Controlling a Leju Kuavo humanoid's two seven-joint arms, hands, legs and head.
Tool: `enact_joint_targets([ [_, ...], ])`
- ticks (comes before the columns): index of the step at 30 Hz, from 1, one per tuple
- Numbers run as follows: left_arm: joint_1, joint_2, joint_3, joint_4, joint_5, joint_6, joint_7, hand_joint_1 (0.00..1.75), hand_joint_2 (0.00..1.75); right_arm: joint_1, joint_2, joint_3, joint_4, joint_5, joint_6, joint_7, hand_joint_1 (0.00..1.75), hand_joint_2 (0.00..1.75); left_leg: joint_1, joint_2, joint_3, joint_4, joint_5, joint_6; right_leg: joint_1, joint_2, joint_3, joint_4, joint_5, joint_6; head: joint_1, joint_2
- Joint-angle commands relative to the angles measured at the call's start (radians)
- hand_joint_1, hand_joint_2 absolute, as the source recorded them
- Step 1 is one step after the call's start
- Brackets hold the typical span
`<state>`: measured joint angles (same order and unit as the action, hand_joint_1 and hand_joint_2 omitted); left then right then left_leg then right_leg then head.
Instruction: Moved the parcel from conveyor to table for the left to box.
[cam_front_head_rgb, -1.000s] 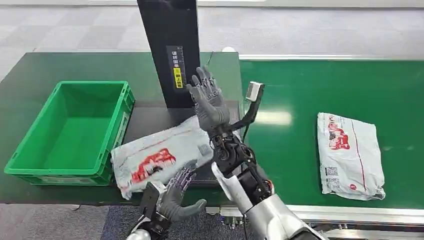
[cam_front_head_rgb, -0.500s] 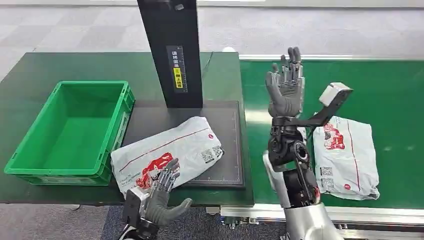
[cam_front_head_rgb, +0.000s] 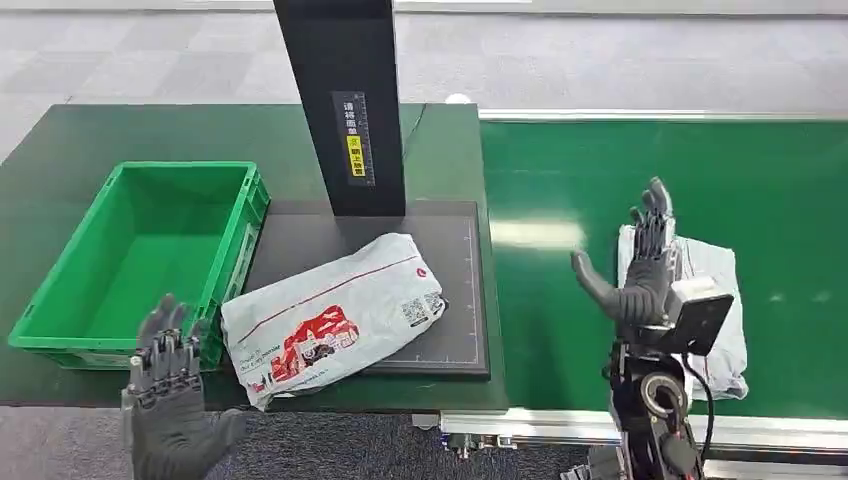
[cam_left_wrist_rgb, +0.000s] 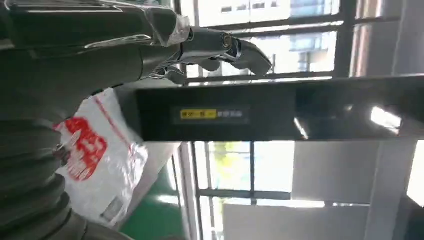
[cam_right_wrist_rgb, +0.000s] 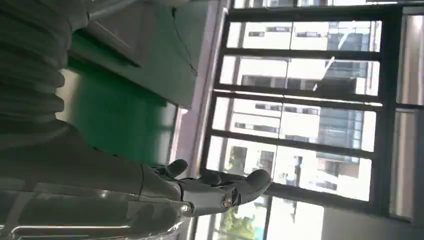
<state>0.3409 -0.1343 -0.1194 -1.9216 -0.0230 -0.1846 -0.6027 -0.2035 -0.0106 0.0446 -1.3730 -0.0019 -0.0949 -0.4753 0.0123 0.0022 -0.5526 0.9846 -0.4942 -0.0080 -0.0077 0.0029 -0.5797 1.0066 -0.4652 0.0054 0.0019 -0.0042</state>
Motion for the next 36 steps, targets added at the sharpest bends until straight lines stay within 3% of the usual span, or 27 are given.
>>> enact_joint_targets([
  [1,-0.113,0.012,0.001,0.145,-0.153,0.062,0.175,0.00,1.75,0.069,0.110,0.055,0.075,-0.015,0.055,0.059,0.00,1.75,0.000,0.000,0.002,-0.002,0.001,0.000,0.000,0.000,0.002,-0.001,0.001,0.000,0.000,0.000],
  [7,-0.392,0.061,-0.142,0.539,-0.387,0.133,0.308,0.00,1.75,0.069,0.131,0.063,0.154,-0.033,0.080,0.087,0.00,1.75,-0.001,-0.005,0.005,-0.004,0.004,0.001,-0.001,-0.006,0.006,-0.003,0.001,0.000,0.000,0.000],
  [14,-0.636,0.064,-0.263,0.910,-0.496,0.187,0.347,0.00,1.75,0.077,0.147,0.053,0.170,-0.045,0.096,0.089,0.00,1.75,-0.001,-0.006,0.005,-0.004,0.005,0.001,-0.001,-0.006,0.006,-0.003,0.002,0.000,0.000,0.000],
  [22,-0.827,0.043,-0.364,1.215,-0.604,0.213,0.379,0.00,1.75,0.078,0.151,0.047,0.170,-0.088,0.131,0.085,0.00,1.75,-0.001,-0.004,0.003,-0.001,0.004,0.001,0.000,-0.005,0.004,-0.002,0.002,0.000,-0.001,0.000],
  [30,-0.932,0.019,-0.463,1.400,-0.705,0.189,0.417,0.00,1.75,0.075,0.152,0.047,0.134,-0.119,0.135,0.084,0.00,1.75,-0.001,-0.003,0.002,-0.001,0.004,0.001,0.000,-0.004,0.003,-0.001,0.002,0.000,-0.001,0.000],
  [31,-0.944,0.011,-0.483,1.427,-0.723,0.189,0.416,0.17,1.75,0.083,0.152,0.047,0.114,-0.124,0.135,0.085,0.00,1.75,-0.001,-0.003,0.003,0.000,0.003,0.001,0.000,-0.004,0.003,-0.001,0.002,0.000,-0.001,0.000],
  [32,-0.948,0.009,-0.491,1.436,-0.725,0.180,0.413,1.71,1.75,0.090,0.151,0.047,0.102,-0.125,0.135,0.086,0.00,1.75,-0.001,-0.003,0.003,0.000,0.003,0.001,-0.001,-0.004,0.003,0.000,0.001,0.000,0.000,0.000],
  [36,-0.963,0.007,-0.519,1.446,-0.735,0.162,0.402,1.75,1.75,0.107,0.156,0.041,0.075,-0.130,0.135,0.093,0.00,1.75,-0.001,-0.003,0.003,-0.001,0.004,0.001,-0.001,-0.004,0.004,-0.001,0.002,0.000,-0.001,0.000],
])
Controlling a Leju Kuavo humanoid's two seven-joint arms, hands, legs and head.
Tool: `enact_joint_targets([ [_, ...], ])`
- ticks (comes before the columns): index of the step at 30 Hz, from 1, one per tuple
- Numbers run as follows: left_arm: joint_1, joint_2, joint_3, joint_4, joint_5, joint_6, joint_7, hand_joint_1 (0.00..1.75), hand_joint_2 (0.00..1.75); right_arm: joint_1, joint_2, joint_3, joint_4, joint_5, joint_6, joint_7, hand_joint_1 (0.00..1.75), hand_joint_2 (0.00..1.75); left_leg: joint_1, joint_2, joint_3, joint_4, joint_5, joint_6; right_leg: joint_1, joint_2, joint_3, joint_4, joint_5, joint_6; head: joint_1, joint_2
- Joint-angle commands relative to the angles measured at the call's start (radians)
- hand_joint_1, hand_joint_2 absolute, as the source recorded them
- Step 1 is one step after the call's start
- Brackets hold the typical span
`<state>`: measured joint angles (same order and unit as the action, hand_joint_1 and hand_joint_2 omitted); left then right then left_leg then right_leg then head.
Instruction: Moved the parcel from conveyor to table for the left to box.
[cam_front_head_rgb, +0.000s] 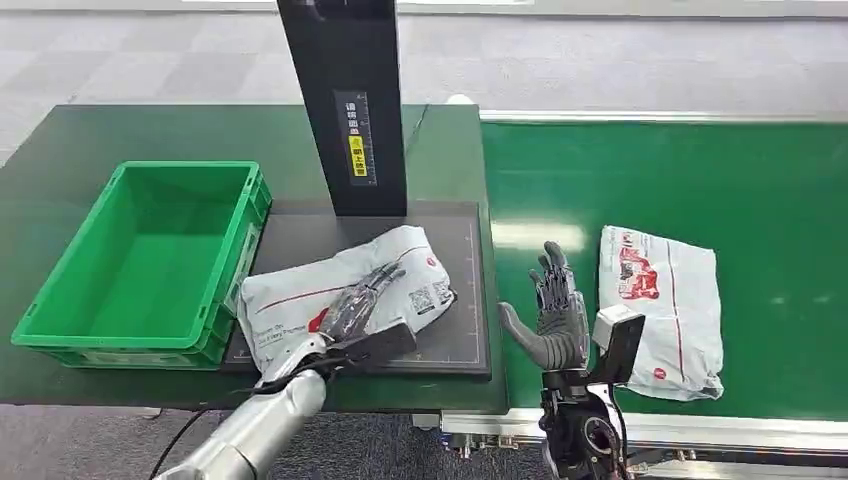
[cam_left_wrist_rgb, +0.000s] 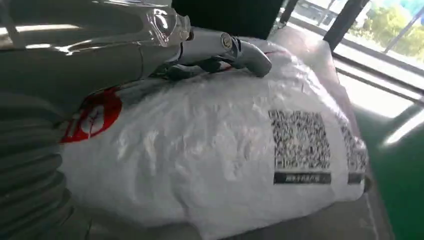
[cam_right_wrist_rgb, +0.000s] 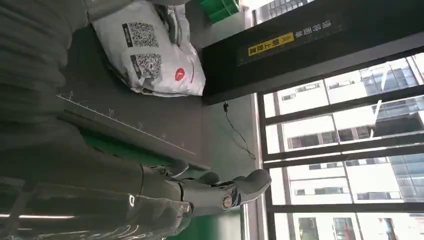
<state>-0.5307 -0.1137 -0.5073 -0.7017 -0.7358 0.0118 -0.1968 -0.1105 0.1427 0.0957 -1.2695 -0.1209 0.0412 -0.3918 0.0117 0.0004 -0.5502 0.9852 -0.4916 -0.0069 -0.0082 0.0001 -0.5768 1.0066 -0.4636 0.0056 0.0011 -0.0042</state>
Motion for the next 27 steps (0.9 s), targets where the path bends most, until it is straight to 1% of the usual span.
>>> enact_joint_targets([
  [1,-0.095,-0.011,-0.136,0.225,-0.025,-0.037,-0.006,1.75,1.75,0.019,0.003,-0.010,-0.034,-0.011,-0.001,0.009,0.00,1.75,0.000,-0.001,0.001,-0.001,0.001,0.000,0.000,-0.001,0.002,-0.001,0.000,0.000,0.000,0.000],
  [4,-0.094,0.002,-0.145,0.218,-0.024,-0.036,-0.014,1.75,1.75,0.037,0.003,-0.015,-0.045,-0.011,0.000,0.011,0.00,1.75,0.000,0.000,0.003,-0.001,0.001,0.000,0.000,0.000,0.003,-0.001,0.001,0.000,0.000,0.000],
  [8,-0.081,0.023,-0.121,0.179,0.007,0.010,-0.049,1.75,1.75,0.070,0.006,-0.022,-0.066,-0.008,0.009,0.009,0.00,1.75,0.000,0.000,0.005,-0.001,0.000,0.000,0.000,0.000,0.005,-0.001,0.000,0.000,0.000,0.000],
  [18,-0.083,0.023,-0.122,0.178,0.007,0.009,-0.048,1.75,1.75,0.069,0.006,-0.022,-0.067,-0.008,0.009,0.009,0.00,1.75,0.000,0.001,0.004,-0.002,0.001,0.000,0.000,0.001,0.003,-0.002,0.001,0.000,0.000,0.000],
  [20,-0.071,0.029,-0.105,0.139,0.018,0.085,-0.076,1.75,1.75,0.074,0.007,-0.026,-0.071,-0.008,0.010,0.008,0.00,1.75,0.000,0.001,0.004,-0.001,0.000,0.000,0.000,0.001,0.004,-0.001,0.000,0.000,0.000,0.000],
  [22,-0.048,0.052,-0.056,0.022,0.082,0.160,-0.113,1.75,1.75,0.086,0.004,-0.037,-0.086,-0.011,0.012,0.010,0.00,1.75,0.000,0.001,0.004,-0.002,0.000,0.000,0.000,0.001,0.003,-0.001,0.001,0.000,0.000,0.000],
  [24,0.011,0.096,0.031,-0.207,0.207,0.239,-0.161,1.75,1.75,0.099,-0.002,-0.045,-0.095,-0.016,0.010,0.013,0.00,1.75,0.000,0.002,0.002,-0.001,0.000,0.000,0.000,0.002,0.002,-0.001,0.001,0.000,0.000,0.000],
  [26,0.070,0.145,0.091,-0.418,0.299,0.252,-0.164,1.75,1.75,0.113,-0.005,-0.049,-0.094,-0.021,0.006,0.013,0.00,1.75,0.000,0.002,0.001,0.000,0.000,0.000,0.000,0.002,0.000,0.000,0.001,-0.001,0.001,0.000],
  [27,0.132,0.169,0.169,-0.586,0.416,0.277,-0.212,1.75,1.75,0.122,-0.009,-0.046,-0.085,-0.026,0.000,0.008,0.00,1.75,0.000,0.002,0.000,0.000,0.000,0.000,0.000,0.002,-0.001,0.000,0.000,-0.001,0.000,0.000],
])
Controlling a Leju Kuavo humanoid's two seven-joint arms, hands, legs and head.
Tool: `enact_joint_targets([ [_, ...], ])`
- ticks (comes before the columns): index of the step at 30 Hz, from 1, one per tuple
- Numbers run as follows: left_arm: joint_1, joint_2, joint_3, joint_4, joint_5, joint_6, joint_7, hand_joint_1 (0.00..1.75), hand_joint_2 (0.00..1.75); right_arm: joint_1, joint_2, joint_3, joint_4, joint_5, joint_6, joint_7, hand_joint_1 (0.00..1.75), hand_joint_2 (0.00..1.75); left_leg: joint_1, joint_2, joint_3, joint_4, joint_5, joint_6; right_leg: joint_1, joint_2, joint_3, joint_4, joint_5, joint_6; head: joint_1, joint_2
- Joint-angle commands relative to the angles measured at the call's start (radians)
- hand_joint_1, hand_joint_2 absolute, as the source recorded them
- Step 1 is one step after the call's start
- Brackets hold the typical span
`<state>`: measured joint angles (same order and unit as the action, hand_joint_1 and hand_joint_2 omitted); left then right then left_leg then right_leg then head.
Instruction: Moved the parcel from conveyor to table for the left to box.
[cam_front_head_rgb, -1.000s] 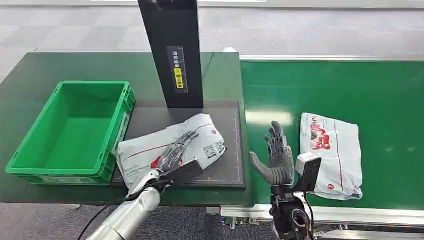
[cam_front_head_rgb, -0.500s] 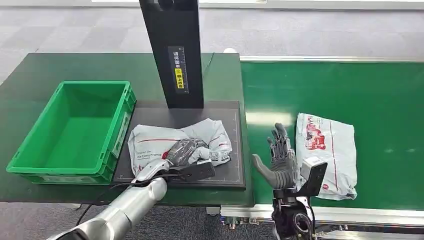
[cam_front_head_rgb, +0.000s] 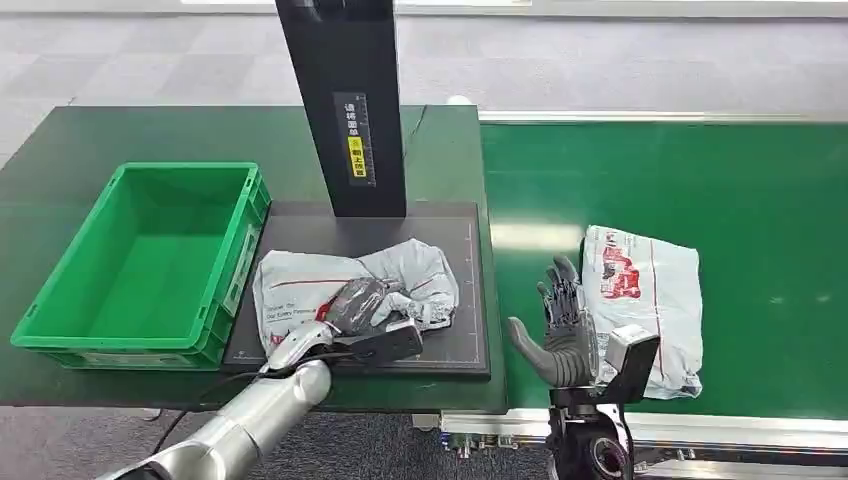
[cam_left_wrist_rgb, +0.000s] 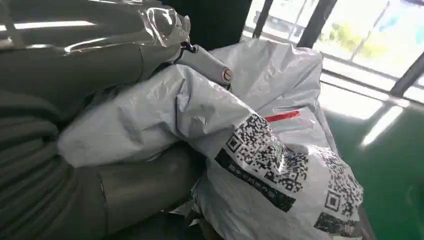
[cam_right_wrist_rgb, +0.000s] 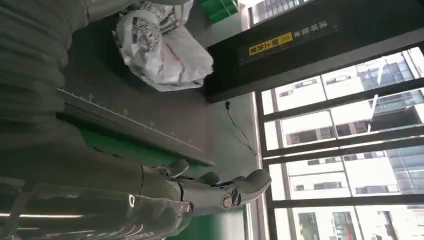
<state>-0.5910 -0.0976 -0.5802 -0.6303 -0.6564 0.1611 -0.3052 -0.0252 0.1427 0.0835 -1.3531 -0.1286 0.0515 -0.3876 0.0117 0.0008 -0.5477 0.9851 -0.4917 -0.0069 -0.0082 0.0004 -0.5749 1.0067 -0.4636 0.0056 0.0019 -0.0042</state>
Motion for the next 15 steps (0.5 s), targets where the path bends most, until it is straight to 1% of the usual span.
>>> enact_joint_targets([
  [1,0.230,0.179,0.275,-0.757,0.377,0.119,-0.100,1.75,1.75,0.041,-0.011,-0.031,0.008,-0.022,-0.015,-0.005,0.00,1.75,0.000,0.004,-0.002,-0.001,-0.001,0.000,0.001,0.004,-0.003,0.000,0.000,-0.001,0.000,0.000],
  [2,0.269,0.190,0.324,-0.851,0.446,0.117,-0.133,1.75,1.75,0.044,-0.012,-0.027,0.015,-0.024,-0.017,-0.014,0.00,1.75,0.001,0.005,-0.002,-0.001,-0.001,0.000,0.001,0.005,-0.003,0.000,0.000,-0.001,0.000,0.000],
  [3,0.315,0.213,0.374,-0.955,0.493,0.115,-0.150,1.75,1.75,0.051,-0.013,-0.025,0.019,-0.025,-0.020,-0.024,0.00,1.75,0.001,0.005,-0.002,-0.001,-0.001,0.000,0.001,0.005,-0.003,0.000,0.000,-0.001,-0.001,0.000],
  [5,0.375,0.211,0.466,-1.108,0.586,0.092,-0.190,1.75,1.75,0.057,-0.007,-0.026,0.021,-0.027,-0.023,-0.028,0.00,1.75,0.001,0.010,-0.001,-0.001,-0.002,0.000,0.001,0.010,-0.004,0.000,0.000,-0.001,0.000,0.000],
  [7,0.386,0.201,0.521,-1.193,0.632,0.082,-0.205,1.75,1.75,0.066,-0.001,-0.029,0.016,-0.028,-0.026,-0.029,0.00,1.75,0.002,0.008,-0.005,0.001,-0.002,-0.001,0.002,0.007,-0.007,0.001,0.000,-0.001,-0.001,0.000],
  [8,0.383,0.194,0.548,-1.228,0.661,0.076,-0.210,1.75,1.75,0.073,0.003,-0.031,0.013,-0.028,-0.028,-0.029,0.00,1.75,0.002,0.009,-0.004,0.000,-0.003,-0.001,0.002,0.008,-0.007,0.001,0.000,-0.001,0.000,0.000],
  [10,0.376,0.190,0.570,-1.261,0.668,0.072,-0.197,1.75,1.75,0.080,0.005,-0.031,0.009,-0.028,-0.029,-0.029,0.00,1.75,0.002,0.007,-0.006,0.001,-0.002,-0.001,0.002,0.005,-0.008,0.001,-0.001,-0.001,-0.001,0.000],
  [15,0.371,0.182,0.565,-1.243,0.665,0.072,-0.200,1.75,1.75,0.080,0.005,-0.032,0.008,-0.028,-0.029,-0.029,0.00,1.75,0.001,0.004,-0.005,-0.001,-0.001,-0.001,0.001,0.003,-0.005,0.000,0.000,-0.001,0.000,0.000],
])
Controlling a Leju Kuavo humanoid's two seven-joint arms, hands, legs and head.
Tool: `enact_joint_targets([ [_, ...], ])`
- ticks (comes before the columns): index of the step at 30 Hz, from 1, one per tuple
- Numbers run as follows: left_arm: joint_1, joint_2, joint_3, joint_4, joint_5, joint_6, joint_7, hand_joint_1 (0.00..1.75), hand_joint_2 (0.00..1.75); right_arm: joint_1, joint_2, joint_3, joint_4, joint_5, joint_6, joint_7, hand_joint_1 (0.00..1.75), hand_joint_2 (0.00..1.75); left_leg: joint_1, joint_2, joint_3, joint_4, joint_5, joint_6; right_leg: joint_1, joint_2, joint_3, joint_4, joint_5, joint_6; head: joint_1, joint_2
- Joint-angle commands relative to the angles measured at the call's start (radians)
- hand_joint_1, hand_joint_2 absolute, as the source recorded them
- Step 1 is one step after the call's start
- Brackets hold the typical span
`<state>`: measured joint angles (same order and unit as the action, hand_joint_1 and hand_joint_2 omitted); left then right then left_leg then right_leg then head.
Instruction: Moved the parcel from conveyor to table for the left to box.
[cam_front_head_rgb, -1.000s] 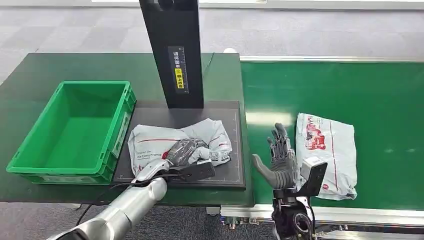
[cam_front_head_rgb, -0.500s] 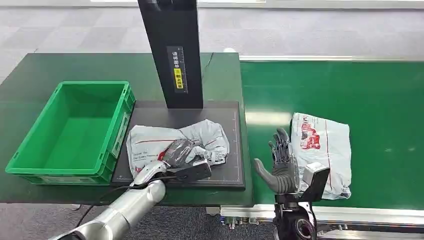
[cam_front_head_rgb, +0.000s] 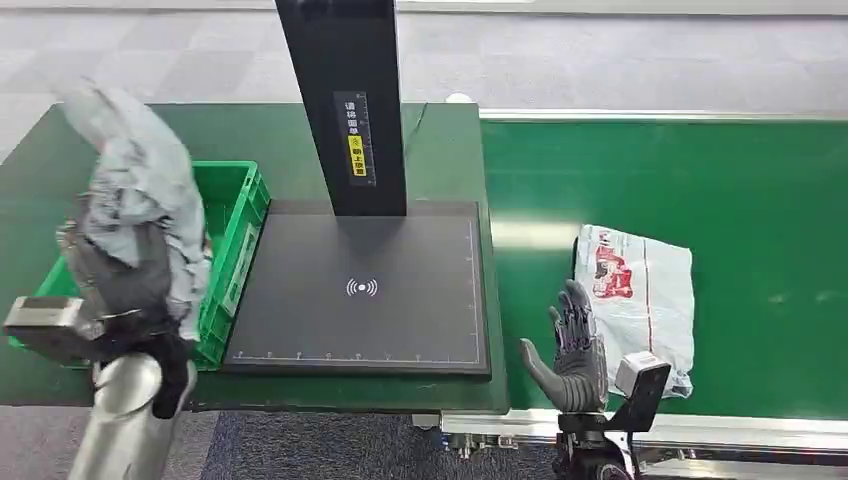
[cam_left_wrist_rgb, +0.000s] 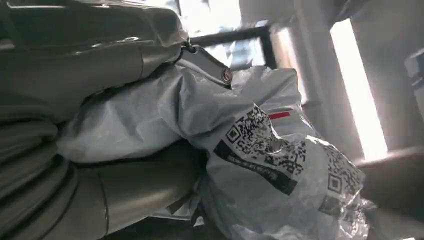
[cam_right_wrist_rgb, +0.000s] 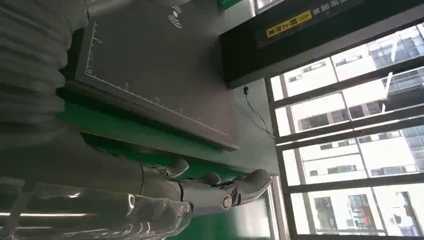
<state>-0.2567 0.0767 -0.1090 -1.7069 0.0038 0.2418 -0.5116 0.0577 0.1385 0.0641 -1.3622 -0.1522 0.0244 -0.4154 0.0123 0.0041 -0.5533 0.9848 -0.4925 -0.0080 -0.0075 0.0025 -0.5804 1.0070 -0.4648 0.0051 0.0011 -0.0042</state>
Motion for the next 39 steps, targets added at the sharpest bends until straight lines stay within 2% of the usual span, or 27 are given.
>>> enact_joint_targets([
  [1,0.037,0.006,0.090,-0.158,0.001,-0.009,0.001,1.75,1.75,-0.005,0.009,-0.013,0.018,-0.004,-0.001,-0.001,0.00,1.75,0.000,0.001,0.001,0.000,0.000,0.000,0.000,0.001,0.000,-0.001,0.001,0.000,0.000,0.000],
  [4,0.020,-0.004,0.124,-0.199,0.002,0.012,-0.027,1.75,1.75,-0.004,0.017,-0.018,0.027,-0.003,-0.004,-0.001,0.00,1.75,0.000,0.000,0.002,-0.001,0.000,0.000,0.000,0.000,0.002,-0.001,0.001,0.000,0.000,0.000],
  [8,-0.093,0.019,0.221,-0.167,-0.088,0.084,0.074,1.75,1.75,-0.009,0.027,-0.020,0.039,0.001,-0.007,-0.003,0.00,1.75,0.001,-0.001,0.000,0.001,0.000,0.000,0.001,-0.001,0.000,0.000,0.000,-0.001,0.000,0.000],
  [12,-0.250,0.119,0.333,0.144,-0.275,0.158,0.166,1.75,1.75,-0.001,0.019,-0.017,0.033,-0.002,-0.009,-0.001,0.00,1.75,0.001,-0.003,0.002,-0.001,0.002,0.000,0.001,-0.002,0.001,0.000,0.001,-0.001,0.000,0.000],
  [15,-0.330,0.165,0.356,0.362,-0.330,0.111,0.222,1.75,1.75,-0.006,0.004,-0.004,0.036,-0.017,-0.001,0.013,0.00,1.75,0.000,-0.003,0.003,-0.001,0.002,0.000,0.001,-0.002,0.002,0.000,0.001,-0.001,0.000,0.000],
  [21,-0.425,0.215,0.278,0.767,-0.646,0.158,0.320,1.75,1.75,-0.036,0.009,0.029,0.061,-0.020,0.013,0.034,0.00,1.75,0.000,-0.002,0.006,-0.004,0.004,-0.001,0.000,-0.002,0.005,-0.002,0.002,-0.001,0.000,0.000],
  [23,-0.479,0.236,0.249,0.926,-0.701,0.127,0.371,1.75,1.75,-0.044,0.008,0.042,0.063,-0.020,0.021,0.045,0.00,1.75,0.000,-0.005,0.005,-0.003,0.004,-0.001,0.000,-0.005,0.005,-0.002,0.002,-0.001,0.001,0.000],
  [27,-0.576,0.252,0.224,1.187,-0.678,-0.080,0.441,1.75,1.75,-0.048,-0.001,0.044,0.072,-0.023,0.023,0.057,0.00,1.75,0.000,-0.002,0.005,-0.002,0.003,-0.001,0.001,-0.002,0.003,-0.001,0.002,-0.001,0.001,0.000],
  [39,-0.676,0.191,0.118,1.349,-0.745,-0.286,0.552,1.75,1.75,-0.074,0.021,0.023,0.101,-0.014,0.022,0.073,0.00,1.75,0.001,-0.003,0.001,0.000,0.002,-0.001,0.001,-0.002,0.001,0.000,0.001,-0.001,0.001,0.000],
])
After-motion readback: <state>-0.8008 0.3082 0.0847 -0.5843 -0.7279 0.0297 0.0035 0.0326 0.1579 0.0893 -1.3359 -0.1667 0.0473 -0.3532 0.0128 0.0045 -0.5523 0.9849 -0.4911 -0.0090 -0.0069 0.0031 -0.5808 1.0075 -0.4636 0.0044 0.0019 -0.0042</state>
